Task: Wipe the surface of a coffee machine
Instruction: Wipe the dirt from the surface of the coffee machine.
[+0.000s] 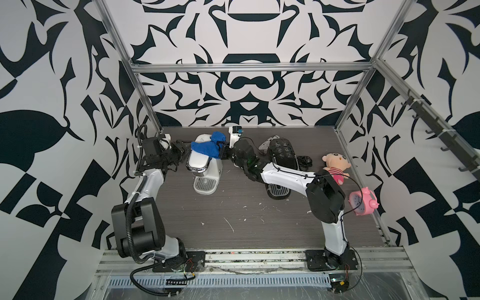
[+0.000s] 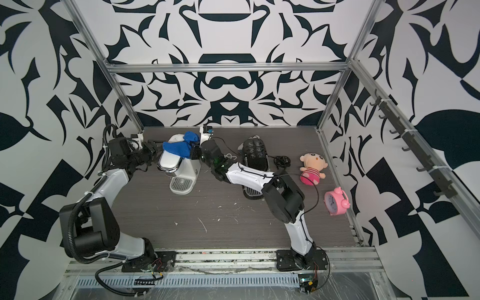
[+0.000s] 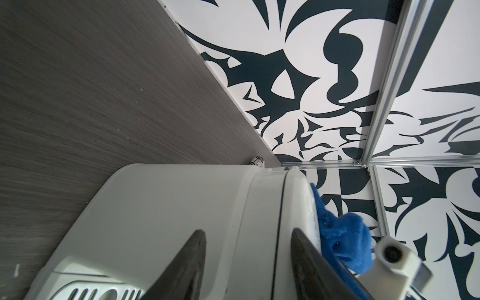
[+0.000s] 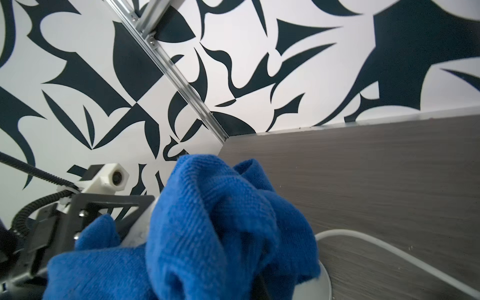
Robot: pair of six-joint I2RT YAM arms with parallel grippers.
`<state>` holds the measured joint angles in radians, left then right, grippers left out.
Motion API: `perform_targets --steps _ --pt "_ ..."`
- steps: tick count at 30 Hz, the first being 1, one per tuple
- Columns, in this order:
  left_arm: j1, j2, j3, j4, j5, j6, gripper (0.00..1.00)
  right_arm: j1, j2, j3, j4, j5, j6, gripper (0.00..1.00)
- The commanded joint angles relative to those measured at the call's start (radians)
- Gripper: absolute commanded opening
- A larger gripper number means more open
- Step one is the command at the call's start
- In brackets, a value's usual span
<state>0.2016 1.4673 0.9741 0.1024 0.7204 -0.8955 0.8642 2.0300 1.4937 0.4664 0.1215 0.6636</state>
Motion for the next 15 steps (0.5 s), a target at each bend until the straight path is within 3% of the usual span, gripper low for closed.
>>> perform_targets --steps 1,6,15 --pt "-0.026 0.004 -0.011 0.035 0.042 -0.009 0.56 0.015 0.036 -0.11 0.075 -0.068 0.071 0.0" --pt "-0.03 -0.005 -0.019 0.036 0.038 -0.008 0.56 0.014 0.066 -0.174 0.199 -0.075 0.086 0.0" --pt "-0.031 -0.016 -0.023 0.036 0.045 -0.01 0.56 0.004 0.075 -0.126 0.077 -0.079 0.082 0.0"
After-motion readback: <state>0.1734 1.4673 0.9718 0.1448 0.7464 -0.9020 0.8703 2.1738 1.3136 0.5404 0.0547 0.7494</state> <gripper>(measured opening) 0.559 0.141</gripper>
